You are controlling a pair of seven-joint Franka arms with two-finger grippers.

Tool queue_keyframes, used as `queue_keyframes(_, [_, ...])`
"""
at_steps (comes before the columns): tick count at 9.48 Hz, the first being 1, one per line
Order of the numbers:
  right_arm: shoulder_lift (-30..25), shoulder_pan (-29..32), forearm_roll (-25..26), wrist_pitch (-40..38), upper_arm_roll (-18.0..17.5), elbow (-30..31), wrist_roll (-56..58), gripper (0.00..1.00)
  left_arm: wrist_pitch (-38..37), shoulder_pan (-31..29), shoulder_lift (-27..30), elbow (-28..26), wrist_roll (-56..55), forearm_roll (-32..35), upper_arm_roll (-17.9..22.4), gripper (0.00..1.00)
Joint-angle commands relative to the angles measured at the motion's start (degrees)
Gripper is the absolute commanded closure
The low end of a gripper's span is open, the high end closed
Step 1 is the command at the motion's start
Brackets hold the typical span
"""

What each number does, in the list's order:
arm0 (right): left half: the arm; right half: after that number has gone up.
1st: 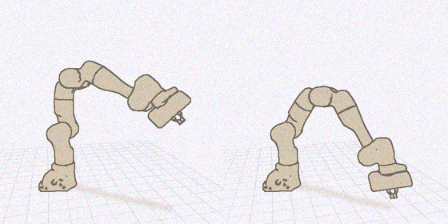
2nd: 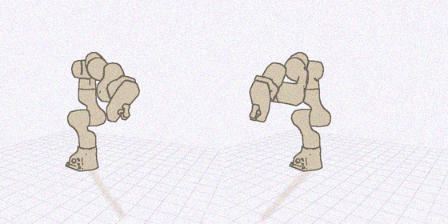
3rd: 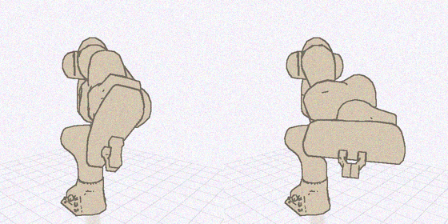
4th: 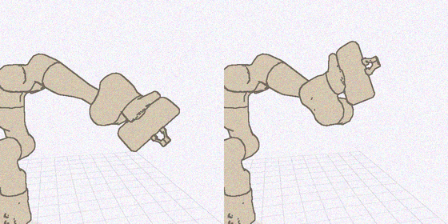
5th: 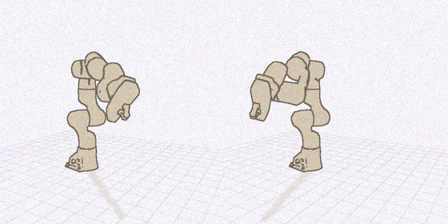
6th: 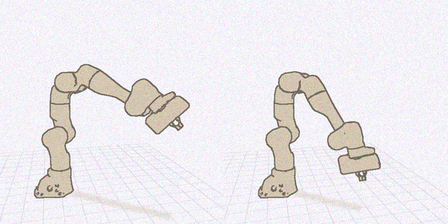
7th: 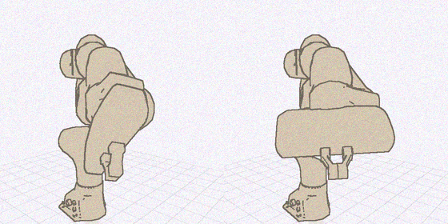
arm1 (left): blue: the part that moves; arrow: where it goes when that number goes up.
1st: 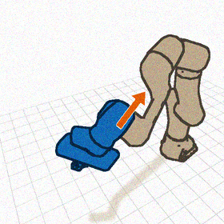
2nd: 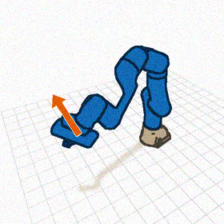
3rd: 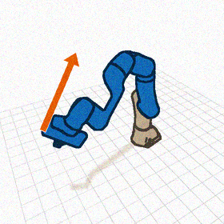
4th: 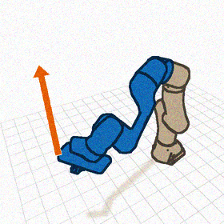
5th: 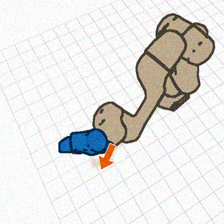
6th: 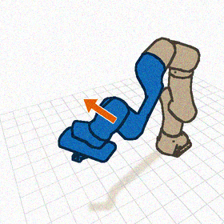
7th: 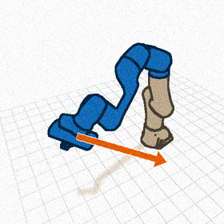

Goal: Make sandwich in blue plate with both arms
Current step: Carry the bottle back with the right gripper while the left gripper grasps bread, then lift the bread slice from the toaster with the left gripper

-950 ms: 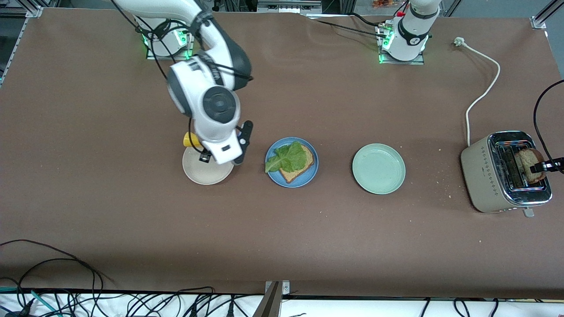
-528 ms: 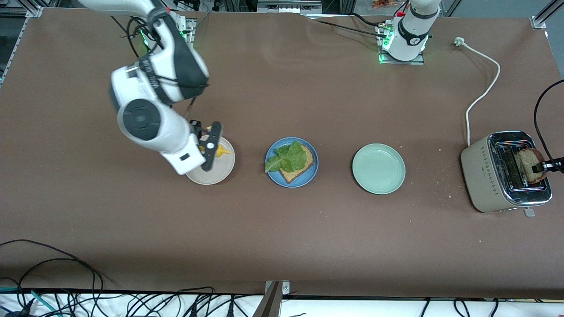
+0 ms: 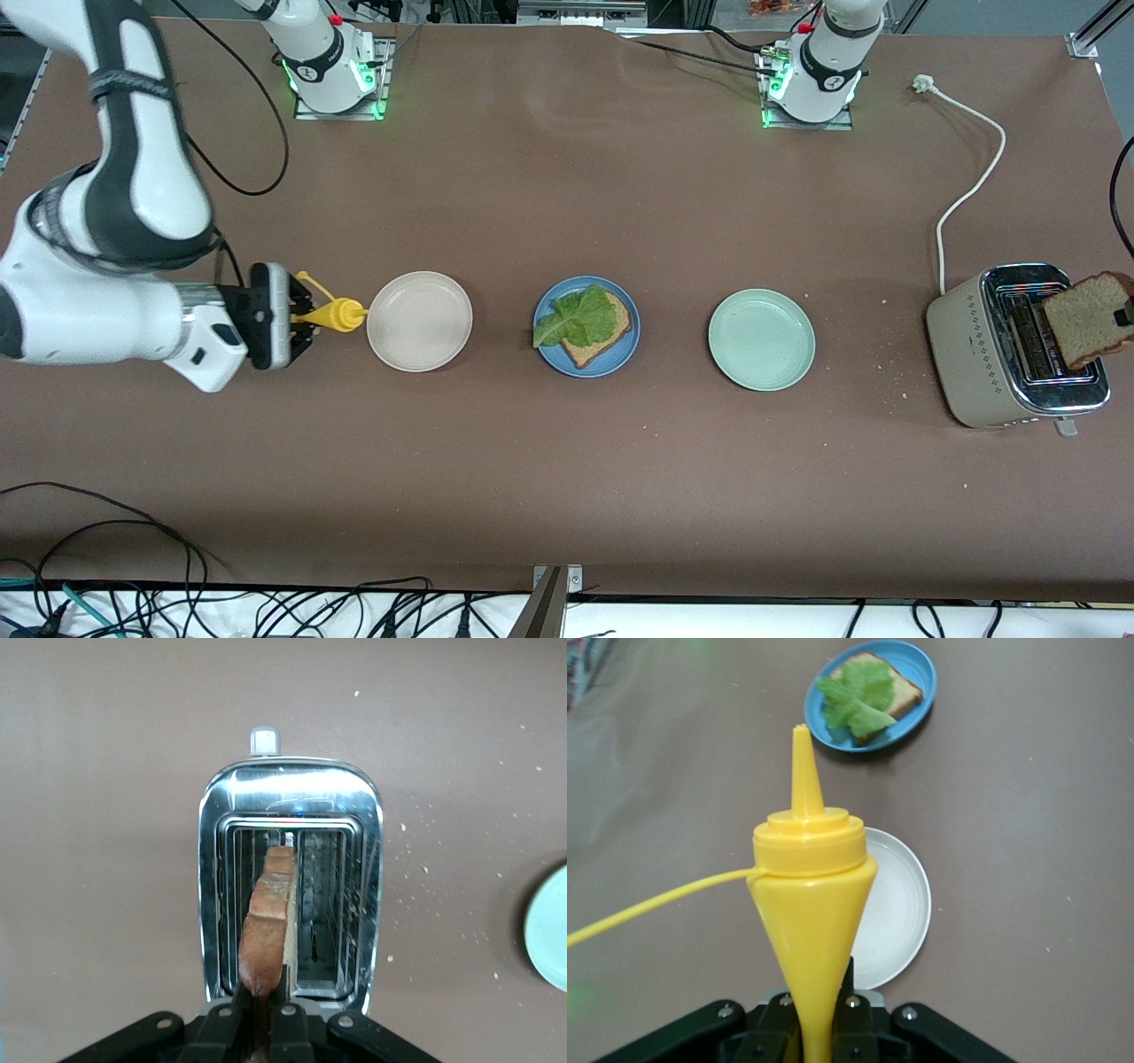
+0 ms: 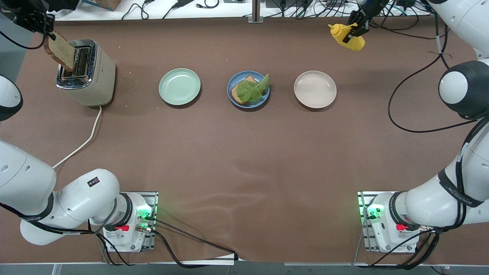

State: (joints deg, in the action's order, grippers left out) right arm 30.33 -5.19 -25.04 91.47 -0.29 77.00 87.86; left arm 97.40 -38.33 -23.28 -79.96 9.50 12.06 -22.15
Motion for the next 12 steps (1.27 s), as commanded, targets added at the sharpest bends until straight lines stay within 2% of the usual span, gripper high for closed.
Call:
queue_keyframes(1, [2.1, 6.9, -8.6, -3.5, -1.4, 3.4, 18.6, 0.89, -4.1, -0.1, 6.1, -0.8, 1.3, -1.5, -2.0, 1.00])
queue_keyframes(2, [2.6, 8.9, -13.1, -5.5, -1.2, 5.7, 24.1, 0.89, -5.3, -0.1, 7.8, -0.8, -0.9, -3.4, -3.8, 1.00])
queue_keyframes(3, [2.8, 11.1, -14.5, -6.4, -1.2, 8.3, 29.5, 0.89, -7.2, -0.1, 8.2, -0.9, -6.9, -8.1, -5.0, 1.00])
queue_keyframes(5, [6.0, 13.9, -20.5, -6.6, -1.0, 12.5, 43.2, 0.89, -10.3, -0.1, 8.2, -1.5, -19.4, -12.1, -11.5, 1.00])
queue_keyframes(7, [8.2, 15.1, -21.9, -6.1, 0.1, 14.7, 52.8, 0.89, -9.9, 0.1, 7.4, -3.1, -31.6, -20.2, -17.1, 1.00])
queue_keyframes(8, [11.0, 15.6, -23.7, -6.2, 1.3, 14.9, 57.6, 0.89, -9.3, 1.1, 6.3, -3.4, -35.4, -22.4, -18.9, 1.00])
queue_keyframes(9, [13.3, 15.9, -26.3, -6.5, 3.3, 14.9, 64.9, 0.89, -6.8, 3.2, 5.5, -5.1, -39.2, -25.4, -19.2, 1.00])
queue_keyframes(10, [15.0, 16.3, -27.6, -6.6, 3.6, 14.9, 67.8, 0.89, -0.7, 5.8, 5.7, -8.8, -42.9, -27.4, -19.3, 1.00])
queue_keyframes(12, [19.4, 18.8, -35.1, -8.9, 3.6, 17.0, 68.1, 0.89, 11.9, 12.4, 5.5, -15.2, -50.7, -28.4, -19.5, 1.00])
